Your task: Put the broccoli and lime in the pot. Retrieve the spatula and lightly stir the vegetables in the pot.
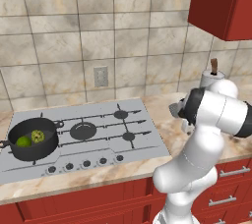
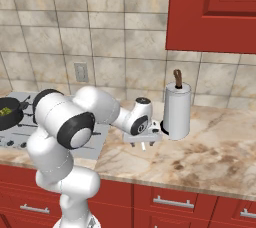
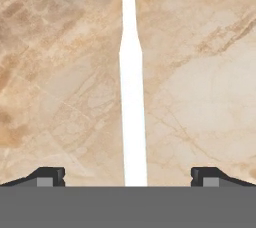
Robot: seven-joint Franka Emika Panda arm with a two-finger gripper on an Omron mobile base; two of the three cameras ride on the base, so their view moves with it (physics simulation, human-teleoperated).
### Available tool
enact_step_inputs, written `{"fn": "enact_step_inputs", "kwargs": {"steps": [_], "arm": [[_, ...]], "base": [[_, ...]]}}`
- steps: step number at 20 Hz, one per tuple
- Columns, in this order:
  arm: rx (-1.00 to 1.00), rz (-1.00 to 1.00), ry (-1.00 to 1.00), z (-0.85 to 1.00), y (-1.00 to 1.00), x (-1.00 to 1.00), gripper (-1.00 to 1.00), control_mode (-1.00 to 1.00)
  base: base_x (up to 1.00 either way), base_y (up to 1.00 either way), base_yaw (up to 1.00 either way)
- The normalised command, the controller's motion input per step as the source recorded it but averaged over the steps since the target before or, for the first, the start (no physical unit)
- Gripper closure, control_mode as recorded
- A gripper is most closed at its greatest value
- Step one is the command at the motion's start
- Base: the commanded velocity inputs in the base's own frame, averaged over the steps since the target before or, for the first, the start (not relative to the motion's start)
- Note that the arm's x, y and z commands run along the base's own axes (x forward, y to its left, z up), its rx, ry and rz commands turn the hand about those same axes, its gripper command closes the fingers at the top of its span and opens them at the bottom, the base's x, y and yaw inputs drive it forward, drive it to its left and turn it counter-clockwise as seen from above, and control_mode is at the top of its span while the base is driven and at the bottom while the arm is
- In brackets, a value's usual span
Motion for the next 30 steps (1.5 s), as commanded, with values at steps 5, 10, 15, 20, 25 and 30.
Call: {"fn": "enact_step_inputs", "kwargs": {"steps": [5, 10, 15, 20, 25, 30], "arm": [[0.03, 0.0, 0.0, -0.16, 0.0, 0.0, -1.0, -1.0], [0.02, 0.0, 0.0, -0.14, 0.0, 0.0, -1.0, -1.0], [0.0, 0.0, 0.0, -0.07, 0.0, 0.0, -1.0, -1.0], [0.0, 0.0, 0.0, 0.0, 0.0, 0.0, -1.0, -1.0], [0.0, 0.0, 0.0, -0.01, 0.0, 0.0, -1.0, -1.0], [0.0, 0.0, 0.0, -0.01, 0.0, 0.0, 1.0, -1.0]], "base": [[0.0, 0.0, 0.0], [0.0, 0.0, 0.0], [0.0, 0.0, 0.0], [0.0, 0.0, 0.0], [0.0, 0.0, 0.0], [0.0, 0.0, 0.0]]}}
